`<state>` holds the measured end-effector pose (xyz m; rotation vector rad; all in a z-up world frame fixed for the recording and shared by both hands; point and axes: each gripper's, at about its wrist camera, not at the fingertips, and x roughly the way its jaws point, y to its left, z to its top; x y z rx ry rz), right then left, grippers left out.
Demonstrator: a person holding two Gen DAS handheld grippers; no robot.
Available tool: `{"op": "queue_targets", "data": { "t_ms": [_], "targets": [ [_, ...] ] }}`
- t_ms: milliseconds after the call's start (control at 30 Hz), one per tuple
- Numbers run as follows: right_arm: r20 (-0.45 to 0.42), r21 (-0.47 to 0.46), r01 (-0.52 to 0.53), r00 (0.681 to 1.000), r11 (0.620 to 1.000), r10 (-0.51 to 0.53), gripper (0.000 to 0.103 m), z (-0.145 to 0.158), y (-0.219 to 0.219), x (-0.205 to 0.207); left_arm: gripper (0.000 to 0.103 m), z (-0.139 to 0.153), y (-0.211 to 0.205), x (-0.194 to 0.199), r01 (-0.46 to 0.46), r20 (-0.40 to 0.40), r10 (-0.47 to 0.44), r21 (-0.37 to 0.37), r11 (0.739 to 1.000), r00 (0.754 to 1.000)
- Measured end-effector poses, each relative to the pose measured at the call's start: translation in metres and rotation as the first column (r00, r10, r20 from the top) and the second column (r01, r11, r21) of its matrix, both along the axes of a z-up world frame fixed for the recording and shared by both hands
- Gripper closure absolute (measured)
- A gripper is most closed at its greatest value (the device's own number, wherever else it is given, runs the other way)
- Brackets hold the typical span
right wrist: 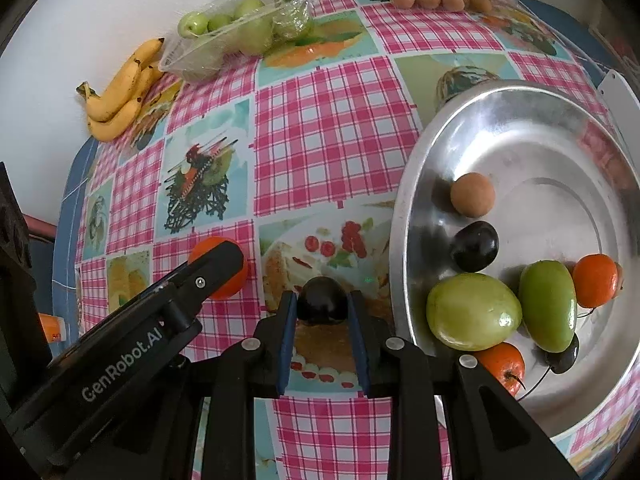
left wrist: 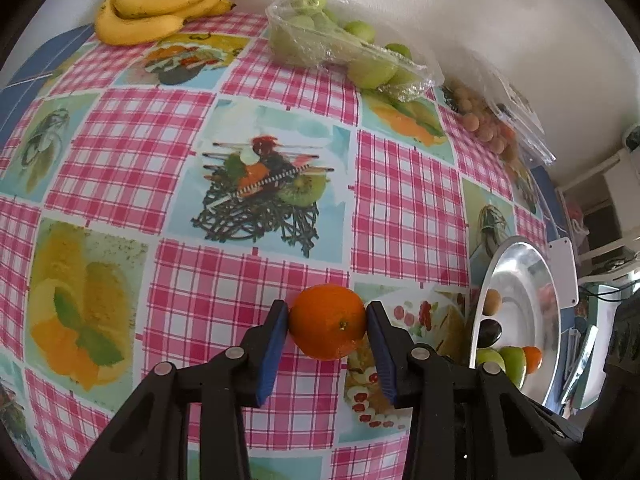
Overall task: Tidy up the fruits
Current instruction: 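Carry the tangerine and dark cherry over the steel bowl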
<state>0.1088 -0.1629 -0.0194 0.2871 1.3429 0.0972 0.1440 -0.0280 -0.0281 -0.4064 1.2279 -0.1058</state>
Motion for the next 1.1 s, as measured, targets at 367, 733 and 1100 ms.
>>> {"op": "queue_targets", "data": {
  "t_ms": [367, 733, 1100],
  "targets": [
    [0.064, 0.004, -0.009, 0.998, 1.0, 0.008, 0.076, 0.031, 0.003, 0.002, 0.06, 0.038, 0.012, -0.004, -0.022, 0.075, 0.021, 0.004, 1.0, 0.997],
    [0.085, 0.008, 0.006, 0.996, 1.0, -0.007, 0.076, 0.043, -0.005, 0.001, 0.06, 0.053, 0.01, -0.008, -0.026, 0.101, 0.025, 0.012, 1.0, 0.995],
    [0.079, 0.009, 0.15, 0.985, 0.989, -0.15, 0.076, 0.049, -0.068, -0.006, 0.06, 0.066, -0.027, -0.01, 0.051, 0.129, -0.055, 0.034, 0.998, 0.99]
  ]
}}
